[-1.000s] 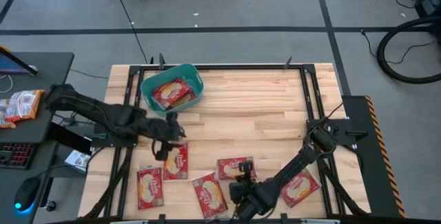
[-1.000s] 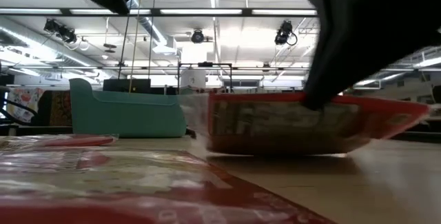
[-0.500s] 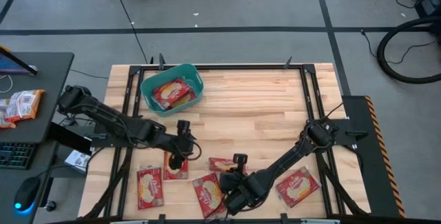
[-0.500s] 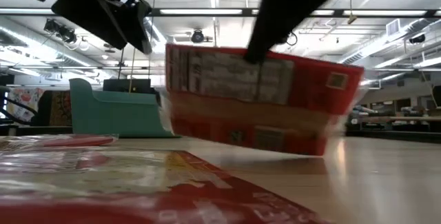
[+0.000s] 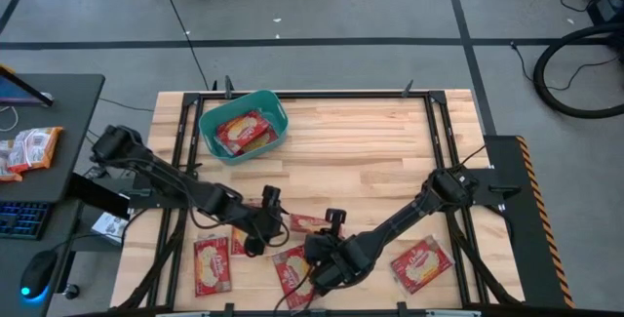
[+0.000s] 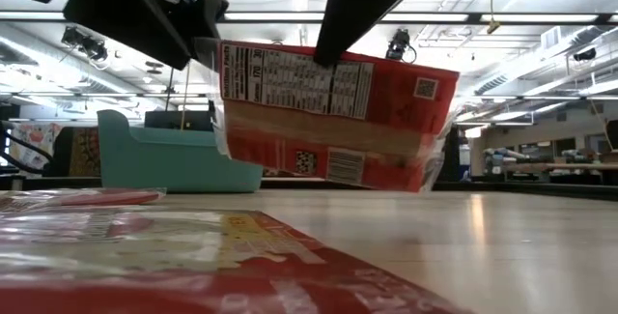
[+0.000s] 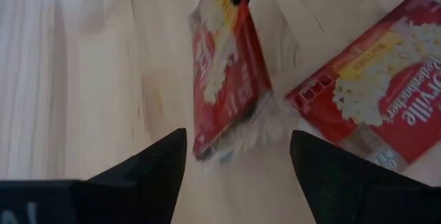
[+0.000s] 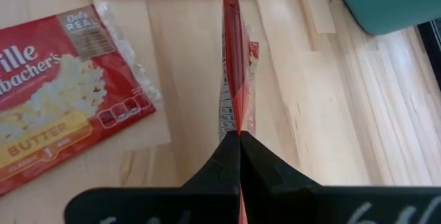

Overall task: Sort popcorn bags into baskets
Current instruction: Put the popcorn bag into the bin

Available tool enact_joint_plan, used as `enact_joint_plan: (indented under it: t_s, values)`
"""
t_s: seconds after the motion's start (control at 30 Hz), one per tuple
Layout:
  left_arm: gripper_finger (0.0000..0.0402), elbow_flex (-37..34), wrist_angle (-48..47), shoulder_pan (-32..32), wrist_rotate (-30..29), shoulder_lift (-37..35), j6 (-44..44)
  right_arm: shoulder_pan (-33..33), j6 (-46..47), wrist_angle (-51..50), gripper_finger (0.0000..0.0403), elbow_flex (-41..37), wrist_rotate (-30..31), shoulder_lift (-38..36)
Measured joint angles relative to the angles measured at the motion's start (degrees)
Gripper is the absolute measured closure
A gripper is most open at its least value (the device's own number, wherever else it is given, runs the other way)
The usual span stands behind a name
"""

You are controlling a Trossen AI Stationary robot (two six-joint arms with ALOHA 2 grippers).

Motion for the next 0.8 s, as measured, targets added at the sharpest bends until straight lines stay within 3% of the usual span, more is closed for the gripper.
enact_joint_plan:
  t_s: [0.4,0.8]
  values:
    - [0.0154,-0.04,4.62,0.14,-0.25,0.92,1.21,-0.82,-0.22,0.67,0.0402,0.04,3.67,-3.12]
    - [0.03,-0.04,5.88,0.26,-0.77,0.92,0.12,-0.8,-5.99,8.68,0.0402,0.04,5.09,-4.76]
